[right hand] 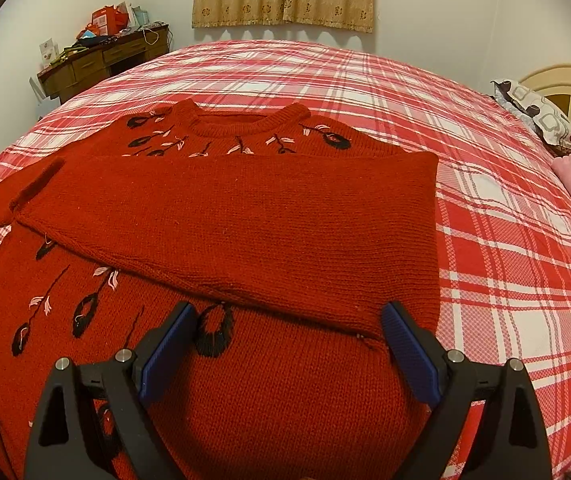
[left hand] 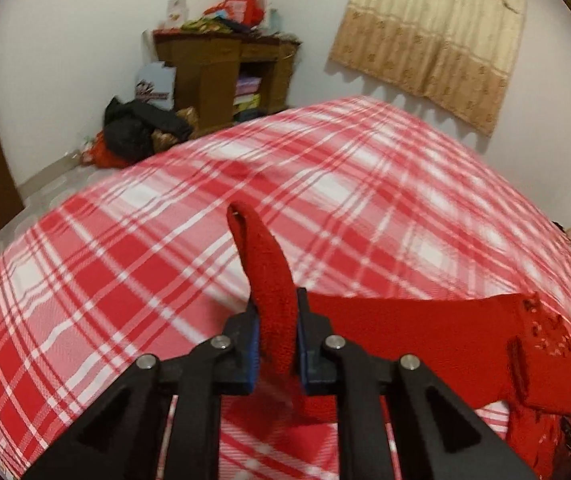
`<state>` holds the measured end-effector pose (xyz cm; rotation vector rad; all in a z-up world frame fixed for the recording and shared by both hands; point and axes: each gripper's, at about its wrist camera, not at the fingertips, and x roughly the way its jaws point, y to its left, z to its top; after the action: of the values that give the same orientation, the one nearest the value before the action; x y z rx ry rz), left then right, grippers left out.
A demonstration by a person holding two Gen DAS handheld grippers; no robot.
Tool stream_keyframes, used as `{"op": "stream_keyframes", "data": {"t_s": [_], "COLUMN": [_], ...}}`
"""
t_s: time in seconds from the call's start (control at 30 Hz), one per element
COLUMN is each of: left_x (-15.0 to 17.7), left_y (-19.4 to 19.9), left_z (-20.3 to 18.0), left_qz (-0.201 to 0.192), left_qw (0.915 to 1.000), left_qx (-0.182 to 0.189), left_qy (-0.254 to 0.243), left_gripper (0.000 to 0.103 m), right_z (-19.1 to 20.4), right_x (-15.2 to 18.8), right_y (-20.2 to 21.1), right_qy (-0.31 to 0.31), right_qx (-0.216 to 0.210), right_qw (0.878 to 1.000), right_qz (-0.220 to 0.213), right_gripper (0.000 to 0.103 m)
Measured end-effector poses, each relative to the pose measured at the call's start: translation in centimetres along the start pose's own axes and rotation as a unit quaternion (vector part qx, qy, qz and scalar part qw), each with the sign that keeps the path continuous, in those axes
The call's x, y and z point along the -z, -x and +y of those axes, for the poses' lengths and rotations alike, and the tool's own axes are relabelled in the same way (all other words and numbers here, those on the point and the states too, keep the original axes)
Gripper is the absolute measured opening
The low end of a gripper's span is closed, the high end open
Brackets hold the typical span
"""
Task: Fold small clothes
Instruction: 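Lift the held sleeve and carry it across the sweater body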
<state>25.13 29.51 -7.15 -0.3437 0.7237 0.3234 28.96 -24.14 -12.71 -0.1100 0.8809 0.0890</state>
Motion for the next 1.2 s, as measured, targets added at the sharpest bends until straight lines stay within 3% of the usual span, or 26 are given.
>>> {"op": "stream_keyframes", "data": {"t_s": [0.43, 0.6, 0.73, 1.2], "left_x": [-2.1, -2.7, -3.1, -4.2], "left_y": [2.8, 3.8, 4.6, 7.5], "left_z": [-6.3, -8.3, -10.2, -16.5], "left_qz": [-0.016, -0.016, -0.014, -0.031], "left_qw": [0.9975, 0.9955, 0.9934, 0.9853], "left_qx": [0.061, 0.086, 0.109, 0.160], "left_qy": [-0.034, -0.035, -0.032, -0.051], "left_gripper": [0.014, 0.014, 0.014, 0.014], "right_z": [0.0, -1.1, -2.0, -5.4], "right_x": [0.0, -0.4, -0.6, 3.1], "right_y": [0.1, 2.4, 4.6, 9.1], "right_qy": [-0.002, -0.037, -0.051, -0.084], "right_qx": [-0.003, -0.038, -0.035, -0.043], "right_qw": [1.000, 0.998, 0.997, 0.993], "right_qz": [-0.002, -0.035, -0.055, -0.066], "right_gripper": [0.094, 0.094, 0.094, 0.094]}}
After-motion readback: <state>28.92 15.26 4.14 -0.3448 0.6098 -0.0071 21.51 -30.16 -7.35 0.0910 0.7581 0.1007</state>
